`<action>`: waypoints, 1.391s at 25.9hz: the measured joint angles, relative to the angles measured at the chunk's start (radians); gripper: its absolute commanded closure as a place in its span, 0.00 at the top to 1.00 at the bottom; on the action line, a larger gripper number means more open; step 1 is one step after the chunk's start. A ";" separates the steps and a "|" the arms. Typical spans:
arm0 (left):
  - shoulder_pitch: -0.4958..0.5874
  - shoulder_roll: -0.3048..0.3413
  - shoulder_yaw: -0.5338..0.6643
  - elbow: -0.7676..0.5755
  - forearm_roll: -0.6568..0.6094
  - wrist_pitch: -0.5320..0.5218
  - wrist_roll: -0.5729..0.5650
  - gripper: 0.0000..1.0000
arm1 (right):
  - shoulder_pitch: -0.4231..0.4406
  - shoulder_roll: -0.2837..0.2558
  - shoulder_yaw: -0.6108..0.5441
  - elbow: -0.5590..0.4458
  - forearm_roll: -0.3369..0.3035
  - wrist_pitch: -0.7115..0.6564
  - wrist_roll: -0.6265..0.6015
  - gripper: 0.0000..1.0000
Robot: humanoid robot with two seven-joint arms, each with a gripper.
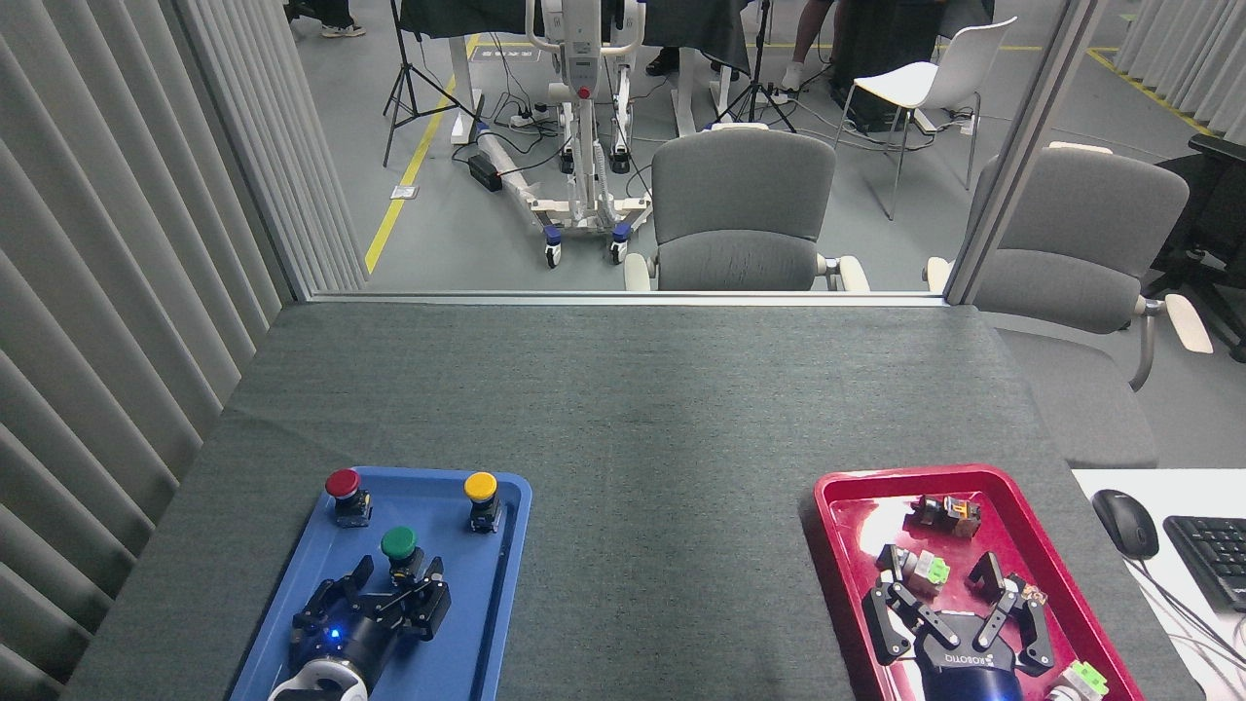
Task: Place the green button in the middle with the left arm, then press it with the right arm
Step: 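Carry the green button with the left hand toward the table middle, then set the green button down mid-table and withdraw the left hand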
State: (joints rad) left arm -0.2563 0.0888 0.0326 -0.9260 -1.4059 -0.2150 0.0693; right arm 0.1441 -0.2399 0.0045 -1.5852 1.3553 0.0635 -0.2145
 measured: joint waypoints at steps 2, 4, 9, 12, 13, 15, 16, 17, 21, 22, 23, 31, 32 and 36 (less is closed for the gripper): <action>-0.006 0.004 0.000 0.020 -0.001 0.002 0.004 0.29 | 0.002 0.004 -0.001 0.000 0.000 0.000 0.000 0.99; -0.007 0.010 0.000 0.029 -0.003 0.000 0.021 0.15 | 0.003 0.011 -0.001 0.001 0.000 0.000 -0.004 0.99; 0.009 0.029 -0.001 0.018 -0.005 -0.013 0.095 0.00 | 0.005 0.022 -0.001 0.001 0.000 0.000 0.025 0.99; 0.035 0.036 -0.003 -0.032 -0.005 -0.059 0.136 0.00 | 0.005 0.024 -0.001 0.001 0.000 0.000 0.029 0.99; 0.051 0.039 -0.004 -0.076 -0.005 -0.099 0.156 0.00 | 0.005 0.025 -0.002 0.001 0.000 0.000 0.030 0.99; 0.067 0.039 -0.024 -0.156 -0.010 -0.193 0.193 0.00 | 0.005 0.026 -0.001 0.001 0.001 0.000 0.030 0.99; 0.067 0.038 -0.051 -0.184 -0.016 -0.237 0.207 0.00 | 0.005 0.027 -0.001 0.001 0.001 0.000 0.031 0.99; 0.057 0.035 -0.089 -0.200 -0.029 -0.276 0.216 0.00 | 0.005 0.029 -0.001 0.001 0.002 0.000 0.031 0.99; -0.049 -0.001 -0.300 -0.118 -0.075 -0.330 0.235 0.00 | 0.005 0.031 -0.002 0.001 0.002 0.000 0.031 0.99; -0.082 -0.020 -0.344 -0.075 -0.080 -0.330 0.239 0.00 | 0.005 0.031 -0.002 0.001 0.002 0.000 0.031 0.99; -0.110 -0.039 -0.381 -0.028 -0.083 -0.330 0.243 0.00 | 0.005 0.031 -0.002 0.001 0.002 0.000 0.031 0.99; -0.256 -0.198 -0.484 0.326 -0.067 -0.321 0.231 0.00 | 0.005 0.028 0.003 0.001 0.003 0.000 0.032 0.99; -0.260 -0.208 -0.491 0.345 -0.065 -0.319 0.226 0.00 | 0.005 0.028 0.003 0.001 0.004 0.000 0.032 0.99; -0.270 -0.222 -0.526 0.372 -0.060 -0.279 0.224 0.52 | 0.005 0.028 0.002 0.002 0.004 -0.001 0.032 0.99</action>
State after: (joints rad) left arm -0.5267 -0.1337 -0.4937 -0.5537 -1.4661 -0.4936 0.2938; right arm 0.1487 -0.2121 0.0070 -1.5832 1.3590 0.0623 -0.1821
